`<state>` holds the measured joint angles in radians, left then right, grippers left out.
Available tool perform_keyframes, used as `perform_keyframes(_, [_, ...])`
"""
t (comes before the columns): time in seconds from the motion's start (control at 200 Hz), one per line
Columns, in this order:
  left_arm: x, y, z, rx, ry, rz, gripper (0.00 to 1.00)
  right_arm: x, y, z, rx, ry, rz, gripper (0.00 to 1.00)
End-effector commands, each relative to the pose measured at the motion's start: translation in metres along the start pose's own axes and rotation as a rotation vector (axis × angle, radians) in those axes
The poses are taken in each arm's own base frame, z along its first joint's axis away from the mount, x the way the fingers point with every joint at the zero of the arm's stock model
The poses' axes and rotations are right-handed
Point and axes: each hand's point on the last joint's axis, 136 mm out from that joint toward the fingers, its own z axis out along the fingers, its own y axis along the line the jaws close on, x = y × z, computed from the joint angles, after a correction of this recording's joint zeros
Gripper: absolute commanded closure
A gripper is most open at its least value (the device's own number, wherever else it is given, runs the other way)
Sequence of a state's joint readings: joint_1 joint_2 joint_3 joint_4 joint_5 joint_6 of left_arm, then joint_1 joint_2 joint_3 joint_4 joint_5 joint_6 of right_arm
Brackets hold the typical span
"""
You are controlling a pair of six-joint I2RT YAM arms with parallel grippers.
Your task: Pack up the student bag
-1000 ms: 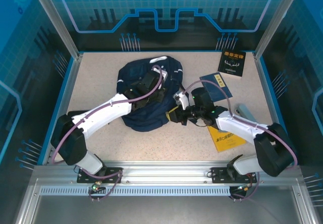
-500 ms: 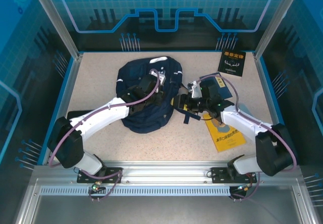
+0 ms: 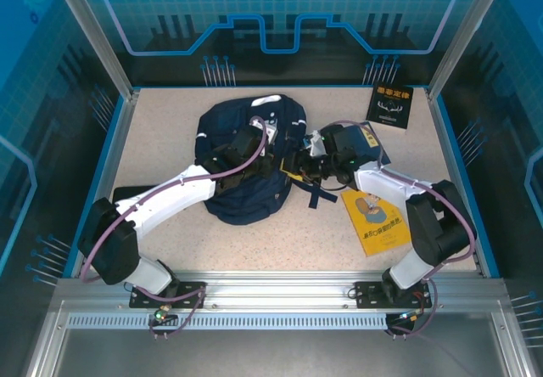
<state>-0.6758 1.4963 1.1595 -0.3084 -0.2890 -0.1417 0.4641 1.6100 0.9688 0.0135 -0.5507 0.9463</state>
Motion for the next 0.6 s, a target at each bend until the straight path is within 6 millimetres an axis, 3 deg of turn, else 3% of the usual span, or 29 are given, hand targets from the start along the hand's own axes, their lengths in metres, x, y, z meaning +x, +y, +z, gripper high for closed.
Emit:
perform_keyframes(0.0, [-0.037,-0.003,-0.023,0.044,-0.144,-0.062,0.96,0.003,0.019,0.006,-0.057,0.037,-0.019,0.7])
perform_keyframes(0.105, [-0.037,0.0,-0.027,0.032,-0.143,-0.072,0.91,0.001,0.026,0.006,-0.081,0.027,-0.027,0.87])
perform_keyframes(0.25, [-0.035,0.019,-0.044,-0.029,-0.11,-0.179,0.59,-0.011,0.041,0.003,-0.121,-0.027,-0.043,0.95])
perform_keyframes(0.365, [-0.022,0.03,-0.066,-0.044,-0.066,-0.28,0.36,-0.021,0.058,0.007,-0.152,-0.059,-0.062,0.98])
perform_keyframes(0.45, [-0.005,0.029,-0.08,-0.016,-0.02,-0.341,0.31,-0.028,0.072,0.012,-0.174,-0.076,-0.081,0.99])
perform_keyframes(0.595, [0.034,0.02,-0.091,0.054,0.085,-0.45,0.31,-0.04,0.088,0.019,-0.185,-0.107,-0.091,1.0])
